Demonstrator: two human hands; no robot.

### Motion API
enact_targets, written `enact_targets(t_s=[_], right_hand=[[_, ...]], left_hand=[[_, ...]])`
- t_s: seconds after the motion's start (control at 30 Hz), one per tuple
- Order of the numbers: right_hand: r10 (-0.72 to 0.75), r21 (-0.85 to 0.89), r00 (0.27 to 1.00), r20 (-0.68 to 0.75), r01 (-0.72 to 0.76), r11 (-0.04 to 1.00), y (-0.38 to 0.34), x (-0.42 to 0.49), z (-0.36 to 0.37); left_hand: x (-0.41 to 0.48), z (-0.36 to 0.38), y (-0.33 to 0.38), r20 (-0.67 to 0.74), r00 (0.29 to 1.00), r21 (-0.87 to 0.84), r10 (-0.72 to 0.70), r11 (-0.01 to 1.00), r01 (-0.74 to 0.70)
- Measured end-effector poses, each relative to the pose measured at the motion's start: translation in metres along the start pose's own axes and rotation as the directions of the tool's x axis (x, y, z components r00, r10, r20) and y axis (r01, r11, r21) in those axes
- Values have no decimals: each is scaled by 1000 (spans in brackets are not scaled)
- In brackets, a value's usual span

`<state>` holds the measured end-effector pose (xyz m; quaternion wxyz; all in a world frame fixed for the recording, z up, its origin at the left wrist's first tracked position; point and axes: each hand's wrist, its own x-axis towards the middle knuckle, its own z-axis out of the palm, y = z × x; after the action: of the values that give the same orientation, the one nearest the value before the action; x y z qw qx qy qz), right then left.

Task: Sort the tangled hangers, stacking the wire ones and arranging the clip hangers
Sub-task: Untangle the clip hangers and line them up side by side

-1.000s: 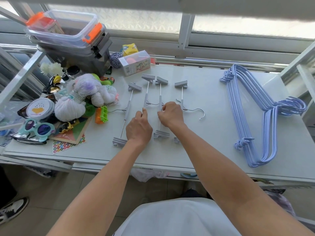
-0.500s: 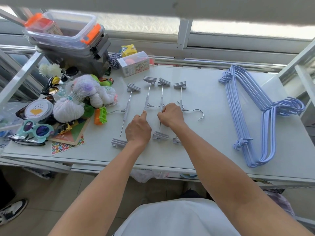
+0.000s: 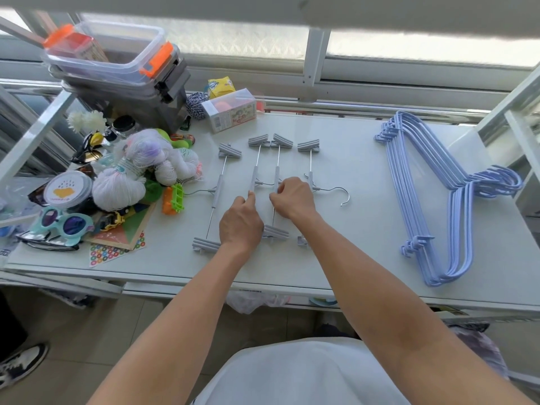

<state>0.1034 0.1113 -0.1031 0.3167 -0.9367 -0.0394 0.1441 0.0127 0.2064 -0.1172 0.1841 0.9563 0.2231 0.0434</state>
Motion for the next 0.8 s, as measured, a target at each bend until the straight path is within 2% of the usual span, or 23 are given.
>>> enact_targets(t_s=[0.1,0.2,0.23,0.27,0.33,0.4,0.57,0.8], right_hand=[[-36,-19,997,-67,35,999,-1,-3,-6],[4,-8,942,-336,-7,1000,6,-6,-25],[45,11,923,-383,-44,999,13,-5,-30],[82,9,920,-383,-86,996,20,-4,-33],[118,-33,948,-297,-134,990,32,-4,-34],[108,-12,966,-235,-113,993,38,-4,-29],[80,144,970,-230,-48,988,39,0,-28],[58,128,983,-176,-35,991,43,3,-38]], left_hand=[[0,-3,-1,-13,1000,-120,-19,993,17],[0,-5,0,-14,999,-181,-46,983,43],[0,-5,1,-14,999,-164,-33,986,31],[-1,-5,2,-13,1000,-139,-15,990,13],[-2,-4,2,-10,1000,-101,21,995,-22],[-3,-3,1,-10,999,-92,42,995,-43],[-2,-2,1,-16,999,-102,31,994,-32],[-2,-3,2,-11,1000,-121,3,993,-5]])
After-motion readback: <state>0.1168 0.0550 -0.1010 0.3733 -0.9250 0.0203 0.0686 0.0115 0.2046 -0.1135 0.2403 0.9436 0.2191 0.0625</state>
